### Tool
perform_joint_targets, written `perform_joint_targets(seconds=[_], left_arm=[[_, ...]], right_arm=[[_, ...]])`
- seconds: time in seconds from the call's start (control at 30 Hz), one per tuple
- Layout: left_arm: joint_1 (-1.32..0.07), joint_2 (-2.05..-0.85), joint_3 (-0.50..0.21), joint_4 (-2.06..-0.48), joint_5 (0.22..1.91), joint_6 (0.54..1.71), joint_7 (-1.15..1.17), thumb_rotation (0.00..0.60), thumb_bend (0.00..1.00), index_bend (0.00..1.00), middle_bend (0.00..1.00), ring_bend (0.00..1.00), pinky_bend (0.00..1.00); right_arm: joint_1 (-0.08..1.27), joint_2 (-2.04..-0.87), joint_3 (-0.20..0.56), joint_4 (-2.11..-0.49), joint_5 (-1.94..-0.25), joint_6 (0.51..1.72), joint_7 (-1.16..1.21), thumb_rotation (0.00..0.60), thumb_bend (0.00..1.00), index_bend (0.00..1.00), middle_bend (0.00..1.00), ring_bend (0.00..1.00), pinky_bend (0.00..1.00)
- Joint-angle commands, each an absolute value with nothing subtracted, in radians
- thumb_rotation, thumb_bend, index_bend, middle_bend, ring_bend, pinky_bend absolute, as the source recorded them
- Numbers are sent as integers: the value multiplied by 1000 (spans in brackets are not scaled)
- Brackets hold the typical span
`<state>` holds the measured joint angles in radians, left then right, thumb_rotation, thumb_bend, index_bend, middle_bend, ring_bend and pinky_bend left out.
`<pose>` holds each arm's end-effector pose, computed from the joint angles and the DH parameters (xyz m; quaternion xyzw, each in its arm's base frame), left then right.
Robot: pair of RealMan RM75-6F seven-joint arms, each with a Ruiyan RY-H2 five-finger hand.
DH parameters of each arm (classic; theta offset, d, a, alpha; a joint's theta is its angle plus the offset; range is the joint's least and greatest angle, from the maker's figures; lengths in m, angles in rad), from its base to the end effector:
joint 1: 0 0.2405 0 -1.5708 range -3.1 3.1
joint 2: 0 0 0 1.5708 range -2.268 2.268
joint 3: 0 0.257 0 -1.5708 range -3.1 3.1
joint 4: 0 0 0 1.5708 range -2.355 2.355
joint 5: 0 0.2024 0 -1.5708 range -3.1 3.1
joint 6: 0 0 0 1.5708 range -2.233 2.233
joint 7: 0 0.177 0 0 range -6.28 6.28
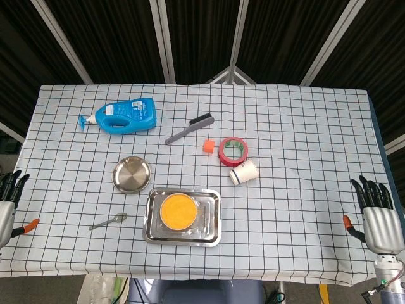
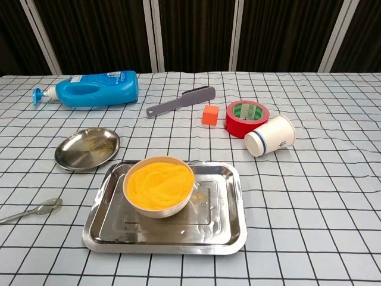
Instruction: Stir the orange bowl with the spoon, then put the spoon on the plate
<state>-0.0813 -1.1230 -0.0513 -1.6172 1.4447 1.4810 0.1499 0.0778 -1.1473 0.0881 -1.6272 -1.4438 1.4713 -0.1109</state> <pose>-0.3171 0.2123 0.1679 -0.6034 -0.3603 -0.3353 0.6274 -0.3114 -0.2183 0.1636 0.5845 -0.3773 0.3651 0.6186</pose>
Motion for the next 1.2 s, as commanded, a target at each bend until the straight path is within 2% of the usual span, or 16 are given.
perform_joint_targets(seconds=[0.03, 0.4, 0.8, 0.93, 1.03, 1.1, 1.2], left_arm=[[-82, -1118, -51, -1622, 1435, 1471, 148, 600, 9, 0, 0, 8, 114], [-76, -1110, -48, -1634, 1428, 1470, 136, 600, 9, 0, 0, 8, 114], [-94, -1084, -28, -1706, 1414, 1402, 151, 600, 15, 9, 0, 8, 114], [-109, -1091, -32, -1737, 1417, 1387, 163, 600, 39, 116, 0, 8, 114], [-120, -1098, -34, -1764, 1400, 1364, 179, 600, 130, 309, 0, 8, 114], [-126, -1100, -34, -1787, 1380, 1346, 188, 600, 179, 377, 0, 8, 114], [-137, -1107, -34, -1826, 1336, 1312, 213, 600, 233, 427, 4, 8, 114]], right_arm=[[80, -1147, 88, -1628, -1443, 1469, -110, 600, 394, 0, 0, 0, 0], [85, -1147, 82, -1633, -1456, 1461, -108, 600, 394, 0, 0, 0, 0], [87, -1146, 71, -1642, -1456, 1446, -115, 600, 393, 0, 0, 0, 0], [85, -1147, 71, -1644, -1459, 1452, -117, 600, 393, 0, 0, 0, 0], [84, -1148, 70, -1646, -1459, 1452, -117, 600, 393, 0, 0, 0, 0], [84, -1148, 68, -1645, -1460, 1451, -118, 600, 393, 0, 0, 0, 0], [83, -1147, 66, -1646, -1463, 1452, -117, 600, 394, 0, 0, 0, 0]])
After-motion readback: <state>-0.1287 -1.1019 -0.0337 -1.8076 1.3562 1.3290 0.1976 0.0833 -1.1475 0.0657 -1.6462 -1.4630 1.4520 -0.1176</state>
